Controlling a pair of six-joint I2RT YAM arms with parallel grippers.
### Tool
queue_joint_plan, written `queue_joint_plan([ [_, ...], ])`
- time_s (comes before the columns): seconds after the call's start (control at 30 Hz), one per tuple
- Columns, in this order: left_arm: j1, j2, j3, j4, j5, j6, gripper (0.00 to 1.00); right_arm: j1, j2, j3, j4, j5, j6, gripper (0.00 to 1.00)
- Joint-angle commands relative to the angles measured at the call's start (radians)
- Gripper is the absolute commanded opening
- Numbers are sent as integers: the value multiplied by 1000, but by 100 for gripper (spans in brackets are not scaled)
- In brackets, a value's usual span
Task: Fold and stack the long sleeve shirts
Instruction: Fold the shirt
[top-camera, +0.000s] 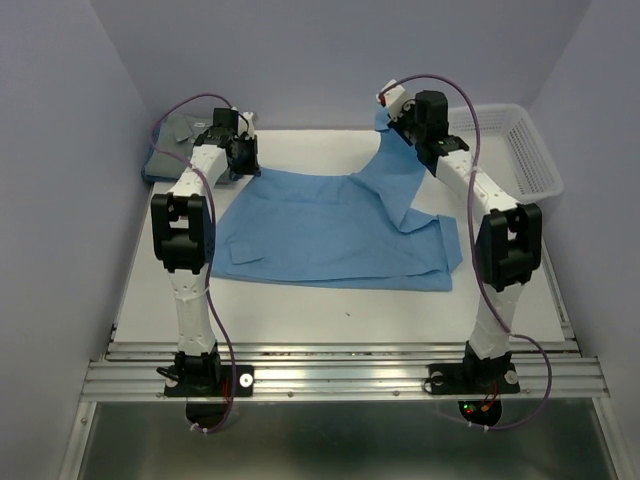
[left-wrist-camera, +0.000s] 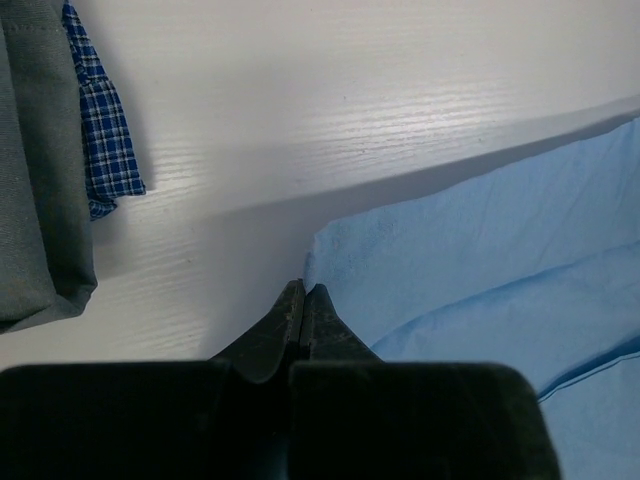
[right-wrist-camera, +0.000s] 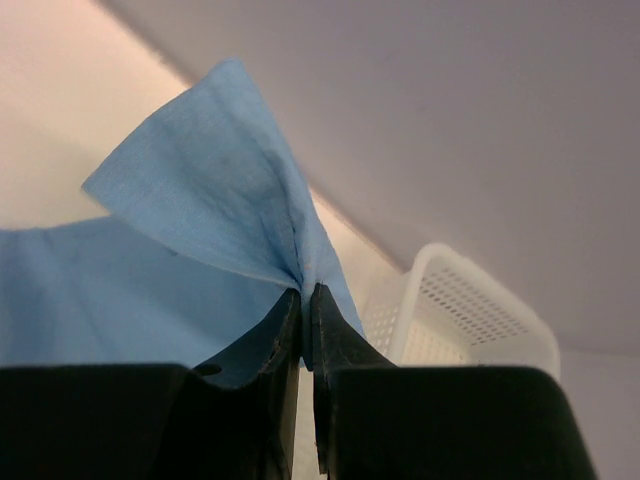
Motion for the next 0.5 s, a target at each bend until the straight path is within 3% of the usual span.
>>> queue_joint_plan([
  [0.0, 4, -35, 50, -27, -26, 28, 0, -51, 128, 191, 160, 119, 14, 1],
  [0.1, 4, -29, 51, -47, -32, 28, 0, -97, 221, 317, 387, 311, 54, 1],
  [0.23, 4, -26, 45, -44, -27, 28, 0, -118, 313, 502, 512, 253, 59, 1],
  [0.37, 5, -1, 82, -64, -49, 56, 0, -152, 395, 682, 604, 192, 256, 1],
  [0.47, 4, 3, 94, -59, -44, 60, 0, -175, 415, 729, 693, 27, 320, 1],
])
